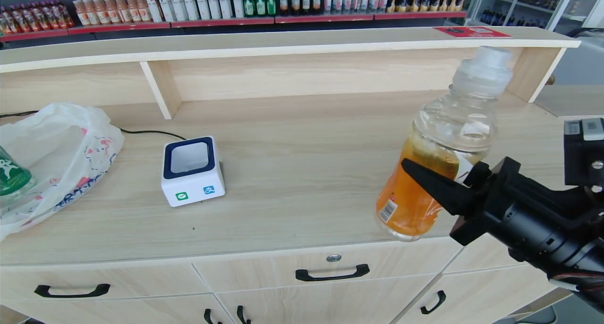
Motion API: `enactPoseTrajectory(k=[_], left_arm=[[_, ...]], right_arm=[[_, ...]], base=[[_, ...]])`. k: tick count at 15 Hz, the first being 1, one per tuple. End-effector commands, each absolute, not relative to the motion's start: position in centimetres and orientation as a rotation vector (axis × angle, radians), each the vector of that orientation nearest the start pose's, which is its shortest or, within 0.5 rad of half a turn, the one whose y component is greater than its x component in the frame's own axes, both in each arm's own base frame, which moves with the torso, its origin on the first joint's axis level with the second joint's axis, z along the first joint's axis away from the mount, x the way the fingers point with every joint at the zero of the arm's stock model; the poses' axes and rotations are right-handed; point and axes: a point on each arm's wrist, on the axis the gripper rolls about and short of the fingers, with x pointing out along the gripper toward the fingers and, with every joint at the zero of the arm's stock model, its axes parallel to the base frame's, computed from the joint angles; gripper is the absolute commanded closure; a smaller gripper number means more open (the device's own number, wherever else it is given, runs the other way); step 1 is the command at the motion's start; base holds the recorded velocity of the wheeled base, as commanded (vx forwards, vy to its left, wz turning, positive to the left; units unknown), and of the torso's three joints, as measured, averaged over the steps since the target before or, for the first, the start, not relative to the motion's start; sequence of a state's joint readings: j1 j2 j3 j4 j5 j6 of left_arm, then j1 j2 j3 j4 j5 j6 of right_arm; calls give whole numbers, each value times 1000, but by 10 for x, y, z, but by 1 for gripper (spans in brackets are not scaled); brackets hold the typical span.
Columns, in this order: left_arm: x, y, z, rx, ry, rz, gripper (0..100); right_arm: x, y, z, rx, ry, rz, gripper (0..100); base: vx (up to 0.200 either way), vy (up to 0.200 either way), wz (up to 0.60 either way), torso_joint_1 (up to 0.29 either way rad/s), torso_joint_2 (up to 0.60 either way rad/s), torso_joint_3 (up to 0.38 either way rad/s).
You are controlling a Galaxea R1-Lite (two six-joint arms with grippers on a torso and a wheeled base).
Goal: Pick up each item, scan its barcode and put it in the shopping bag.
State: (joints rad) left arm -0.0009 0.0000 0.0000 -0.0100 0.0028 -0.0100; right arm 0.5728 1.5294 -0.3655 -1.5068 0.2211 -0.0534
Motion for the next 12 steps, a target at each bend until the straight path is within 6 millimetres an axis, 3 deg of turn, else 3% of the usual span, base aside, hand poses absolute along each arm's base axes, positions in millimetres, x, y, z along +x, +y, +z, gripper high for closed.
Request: enactPoseTrajectory(k=[1, 3, 5, 8, 12], left_arm=[[-23, 0, 77, -11, -9, 1, 0], [-23, 0, 77, -11, -9, 1, 0], [-23, 0, 77, -11, -9, 1, 0], [-23, 0, 77, -11, -9, 3, 0], [-23, 0, 76, -8, -9, 3, 0]], right_arm=[[199, 126, 203, -27, -384, 738, 100], [210, 127, 206, -59, -405, 700, 100], [219, 116, 203, -118, -405, 589, 100], [222, 111, 202, -112, -394, 534, 100], [237, 92, 214, -71, -435, 425, 100]], base=[[0, 0, 0, 0, 0, 0], [0, 0, 0, 0, 0, 0], [0, 0, 0, 0, 0, 0], [0, 0, 0, 0, 0, 0], [0, 0, 0, 0, 0, 0]])
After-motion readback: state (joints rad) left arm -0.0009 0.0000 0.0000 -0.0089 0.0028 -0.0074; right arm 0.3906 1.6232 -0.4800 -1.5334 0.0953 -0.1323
